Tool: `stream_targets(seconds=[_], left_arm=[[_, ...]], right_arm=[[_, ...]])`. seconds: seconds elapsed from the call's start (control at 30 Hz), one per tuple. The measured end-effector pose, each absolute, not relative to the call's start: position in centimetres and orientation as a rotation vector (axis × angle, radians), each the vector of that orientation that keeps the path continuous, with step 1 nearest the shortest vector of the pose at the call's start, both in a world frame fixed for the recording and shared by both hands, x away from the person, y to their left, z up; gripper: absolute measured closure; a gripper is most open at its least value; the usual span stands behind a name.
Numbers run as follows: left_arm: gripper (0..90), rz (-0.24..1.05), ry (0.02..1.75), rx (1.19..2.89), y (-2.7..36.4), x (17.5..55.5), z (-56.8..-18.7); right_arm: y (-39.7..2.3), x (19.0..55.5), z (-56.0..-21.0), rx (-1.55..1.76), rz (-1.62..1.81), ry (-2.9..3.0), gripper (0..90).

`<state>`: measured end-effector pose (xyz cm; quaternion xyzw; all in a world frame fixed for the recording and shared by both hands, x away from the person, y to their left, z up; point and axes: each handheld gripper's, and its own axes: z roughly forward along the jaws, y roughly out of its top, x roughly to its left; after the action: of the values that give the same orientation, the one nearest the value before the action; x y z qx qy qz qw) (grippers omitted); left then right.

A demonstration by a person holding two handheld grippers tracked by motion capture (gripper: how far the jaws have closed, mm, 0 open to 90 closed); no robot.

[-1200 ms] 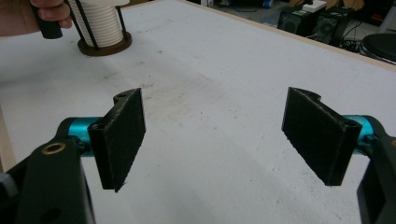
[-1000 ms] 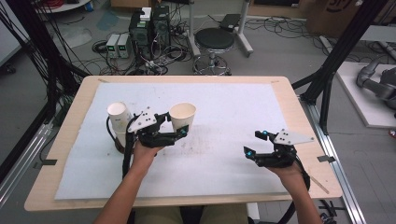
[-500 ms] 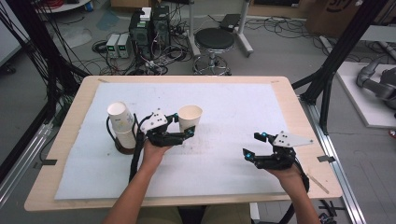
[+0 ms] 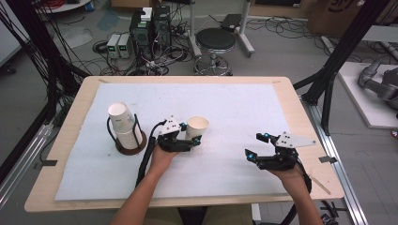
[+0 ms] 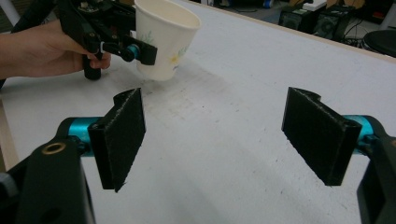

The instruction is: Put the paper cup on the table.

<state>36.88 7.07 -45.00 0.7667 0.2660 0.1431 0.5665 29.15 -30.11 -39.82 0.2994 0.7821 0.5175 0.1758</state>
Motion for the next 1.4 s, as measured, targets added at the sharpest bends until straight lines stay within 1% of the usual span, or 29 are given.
stream_targets(seconds=[0.23, 0.33, 0.73, 0.87, 0.97, 1.03, 1.1, 1.4], left_arm=[[34.7, 0.355, 0.648, 1.869, 6.8, 36.7, -45.1], [34.8, 0.365, 0.66, 1.936, 6.8, 36.5, -45.1], [34.8, 0.359, 0.701, 2.011, 7.9, 35.5, -44.7], [33.8, 0.345, 0.718, 2.012, 8.3, 35.2, -45.0], [30.9, 0.324, 0.725, 1.986, 8.7, 35.0, -45.0], [25.1, 0.319, 0.728, 1.965, 9.0, 34.8, -44.9], [21.5, 0.315, 0.719, 1.952, 9.3, 34.5, -44.7], [21.9, 0.316, 0.657, 1.875, 11.7, 32.3, -42.3]], right_arm=[[-30.2, 29.1, -39.8, 0.846, 1.465, 2.214, 22.0], [-30.2, 29.0, -39.8, 0.847, 1.467, 2.215, 22.0], [-30.0, 29.1, -39.7, 0.838, 1.465, 2.226, 22.1], [-29.8, 29.2, -39.6, 0.837, 1.469, 2.224, 22.1], [-29.7, 29.2, -39.6, 0.828, 1.466, 2.229, 22.1], [-29.7, 29.2, -39.7, 0.829, 1.467, 2.232, 22.1], [-29.7, 29.2, -39.6, 0.831, 1.468, 2.235, 22.1], [-29.2, 29.3, -39.5, 0.818, 1.464, 2.243, 22.1]])
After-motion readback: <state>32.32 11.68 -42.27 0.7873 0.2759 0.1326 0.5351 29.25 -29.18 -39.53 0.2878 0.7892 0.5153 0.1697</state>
